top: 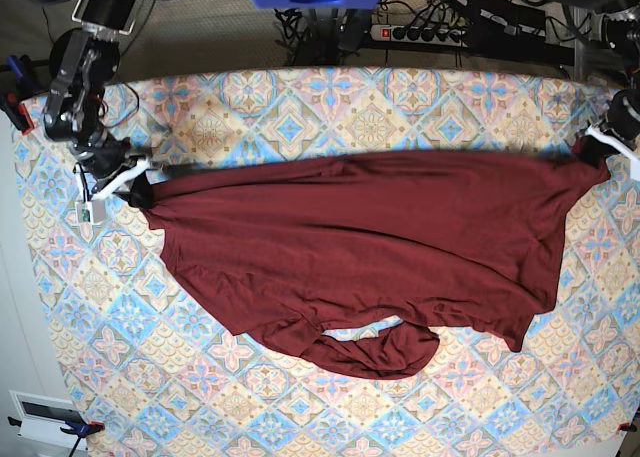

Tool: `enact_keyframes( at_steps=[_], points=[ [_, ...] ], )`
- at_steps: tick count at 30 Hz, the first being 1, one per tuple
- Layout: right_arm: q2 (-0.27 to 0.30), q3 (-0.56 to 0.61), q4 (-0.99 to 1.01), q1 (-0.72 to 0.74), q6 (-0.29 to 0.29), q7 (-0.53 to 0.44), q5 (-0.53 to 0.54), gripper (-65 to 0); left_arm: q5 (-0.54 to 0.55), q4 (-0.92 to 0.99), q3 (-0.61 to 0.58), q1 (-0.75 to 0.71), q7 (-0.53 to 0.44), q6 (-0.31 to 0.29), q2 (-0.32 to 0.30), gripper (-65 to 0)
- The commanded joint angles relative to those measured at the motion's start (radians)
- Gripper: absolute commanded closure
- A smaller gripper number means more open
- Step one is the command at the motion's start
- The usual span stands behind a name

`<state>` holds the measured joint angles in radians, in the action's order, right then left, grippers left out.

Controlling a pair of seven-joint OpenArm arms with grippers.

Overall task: Layout the t-shirt on the table in an organized manner, then fold the t-shirt properly
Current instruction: 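Lift the shirt edge with both grippers and pull it apart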

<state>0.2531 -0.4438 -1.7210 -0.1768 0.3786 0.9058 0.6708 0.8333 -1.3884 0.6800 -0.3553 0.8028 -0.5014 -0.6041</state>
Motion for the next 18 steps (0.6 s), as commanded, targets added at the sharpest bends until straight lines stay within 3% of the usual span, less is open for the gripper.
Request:
enact_keyframes(
  at_steps=[1, 8, 18],
  points=[
    [0.018, -0.008, -0.032, -0.017, -0.010, -0.023, 0.000, 0.0, 0.004, -0.010, 0.017, 0.005, -0.021, 0.005, -0.052, -0.1],
    [0.013, -0.010, -0.121, -0.188, -0.010, -0.023, 0.000, 0.0, 0.004, -0.010, 0.016, 0.003, -0.021, 0.004, -0.099, -0.1],
    [0.012, -0.010, -0.138, -0.267, -0.010, -0.023, 0.000, 0.0, 0.014, -0.012, 0.022, 0.011, -0.021, 0.002, -0.112, -0.1]
  ],
)
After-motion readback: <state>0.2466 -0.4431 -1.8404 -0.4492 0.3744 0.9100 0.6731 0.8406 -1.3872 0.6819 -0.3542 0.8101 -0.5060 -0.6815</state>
